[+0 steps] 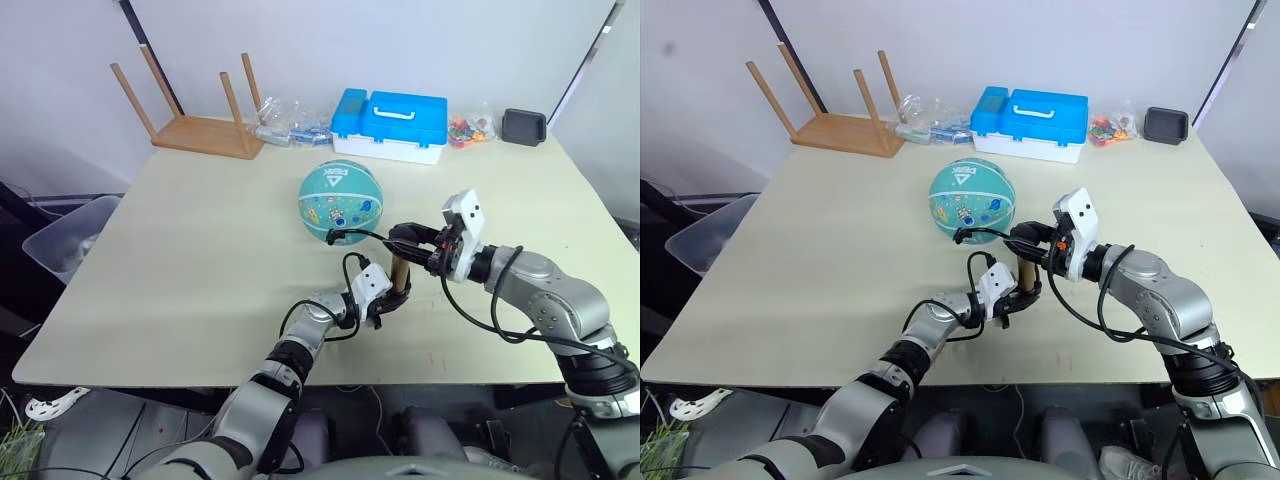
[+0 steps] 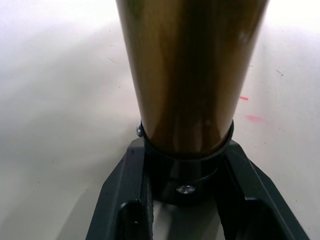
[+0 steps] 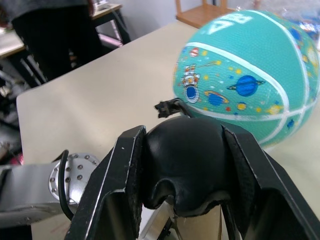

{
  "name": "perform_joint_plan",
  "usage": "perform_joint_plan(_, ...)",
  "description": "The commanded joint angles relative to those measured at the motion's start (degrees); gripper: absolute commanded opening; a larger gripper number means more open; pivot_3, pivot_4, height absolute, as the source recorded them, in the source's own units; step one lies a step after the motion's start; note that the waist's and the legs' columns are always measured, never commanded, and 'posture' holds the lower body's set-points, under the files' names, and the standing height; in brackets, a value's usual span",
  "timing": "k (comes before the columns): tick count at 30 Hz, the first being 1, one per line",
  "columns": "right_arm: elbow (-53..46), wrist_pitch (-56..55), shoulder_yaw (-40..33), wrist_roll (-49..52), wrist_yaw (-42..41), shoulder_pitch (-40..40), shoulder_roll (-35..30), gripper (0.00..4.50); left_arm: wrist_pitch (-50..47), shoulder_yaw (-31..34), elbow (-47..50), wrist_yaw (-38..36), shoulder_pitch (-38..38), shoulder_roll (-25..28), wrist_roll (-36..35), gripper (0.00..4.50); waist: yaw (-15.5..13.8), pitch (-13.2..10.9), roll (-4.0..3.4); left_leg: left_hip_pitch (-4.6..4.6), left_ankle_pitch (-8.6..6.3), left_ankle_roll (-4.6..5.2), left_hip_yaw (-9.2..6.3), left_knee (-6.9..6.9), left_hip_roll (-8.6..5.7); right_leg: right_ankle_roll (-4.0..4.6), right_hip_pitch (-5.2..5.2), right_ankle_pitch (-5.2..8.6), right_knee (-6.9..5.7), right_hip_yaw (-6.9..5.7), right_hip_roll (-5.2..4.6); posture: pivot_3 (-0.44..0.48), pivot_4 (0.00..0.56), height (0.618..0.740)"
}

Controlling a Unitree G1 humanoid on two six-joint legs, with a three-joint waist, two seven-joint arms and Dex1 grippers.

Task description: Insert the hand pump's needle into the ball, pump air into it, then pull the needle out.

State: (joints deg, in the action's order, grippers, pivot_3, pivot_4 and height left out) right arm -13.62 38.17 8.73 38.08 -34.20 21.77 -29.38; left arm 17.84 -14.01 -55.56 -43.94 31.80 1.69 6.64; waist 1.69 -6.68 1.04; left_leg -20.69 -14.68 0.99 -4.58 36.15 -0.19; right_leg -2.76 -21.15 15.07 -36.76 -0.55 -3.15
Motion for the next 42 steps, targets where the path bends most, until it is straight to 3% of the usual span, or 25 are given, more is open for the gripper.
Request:
perform_joint_plan(1, 2.3, 6.2, -1.0, -1.4, -1.0, -1.3, -3.8, 1.6, -2.5, -1.3, -3.4, -1.4, -3.0, 0.8, 1.1, 1.09, 0.0, -0.1, -0.1, -0.02, 0.0, 0.0, -0.03, 0.0, 0.01, 0.0, 0.0, 0.0, 0.0, -0.02, 0.01, 0.0, 0.15, 0.74)
perform_joint_plan(8, -7.3, 17.3, -16.7, 14.2, 0.1, 9.6, -10.9, 1.6, -2.7, -1.6, -3.7, -1.5, -2.9, 0.2, 1.3, 1.09, -1.1, -0.9, -0.76, -0.73, 0.01, -0.01, 0.0, 0.12, -0.13, 0.19, -0.47, -0.15, -0.03, -0.02, -0.14, 0.0, 0.15, 0.74)
perform_joint_plan(14, -4.1, 27.6, -29.1, 34.8, 8.7, 23.4, -16.5, 1.6, -2.6, -1.8, -3.9, -2.0, -2.8, 0.1, 1.4, 1.09, -1.5, -1.7, -0.97, -1.18, 0.02, 0.0, -0.16, 0.28, -0.46, 0.18, -0.73, -0.21, -0.05, -0.19, -0.49, 0.0, 0.15, 0.74)
perform_joint_plan(20, -0.2, 31.2, -31.2, 46.2, 16.3, 29.1, -21.3, 1.6, -2.4, -1.9, -4.0, -2.3, -2.7, 0.2, 1.3, 1.09, -1.5, -2.1, -0.59, -1.29, 0.02, 0.01, -0.21, 0.28, -0.57, 0.12, -0.76, -0.23, -0.01, -0.24, -0.65, 0.0, 0.15, 0.74)
perform_joint_plan(24, -3.1, 31.5, -27.1, 42.5, 14.8, 22.8, -20.8, 1.6, -2.4, -2.0, -4.1, -2.3, -2.5, 0.0, 1.2, 1.09, -1.6, -2.1, -0.62, -1.31, 0.02, 0.01, -0.19, 0.28, -0.62, 0.08, -0.76, -0.22, -0.01, -0.25, -0.7, 0.0, 0.15, 0.74)
perform_joint_plan(28, -5.9, 25.3, -17.2, 29.3, 9.0, 13.2, -18.9, 1.6, -2.6, -2.2, -3.7, -2.1, -2.5, 0.0, 0.9, 1.09, -1.3, -1.8, -0.51, -1.16, 0.02, 0.01, -0.18, 0.28, -0.62, 0.04, -0.6, -0.19, -0.02, -0.28, -0.68, 0.0, 0.15, 0.74)
perform_joint_plan(37, 0.8, 8.7, 1.2, 6.2, 1.6, -1.9, -8.2, 1.6, -3.0, -2.0, -2.1, -1.5, -3.5, 0.6, 0.4, 1.09, -0.5, -0.4, -0.28, -0.81, 0.02, 0.02, -0.24, 0.27, -0.36, -0.2, -0.41, -0.02, -0.07, -0.24, -0.31, 0.0, 0.15, 0.74)
perform_joint_plan(42, 6.4, 2.4, 6.8, -3.8, -0.9, -5.1, -4.7, 1.6, -3.2, -2.0, -1.4, -1.5, -4.1, 1.0, 0.4, 1.09, 0.1, -0.2, -0.14, -0.35, 0.02, 0.01, -0.13, 0.12, -0.27, -0.13, -0.13, 0.02, -0.06, -0.08, -0.2, 0.0, 0.15, 0.74)
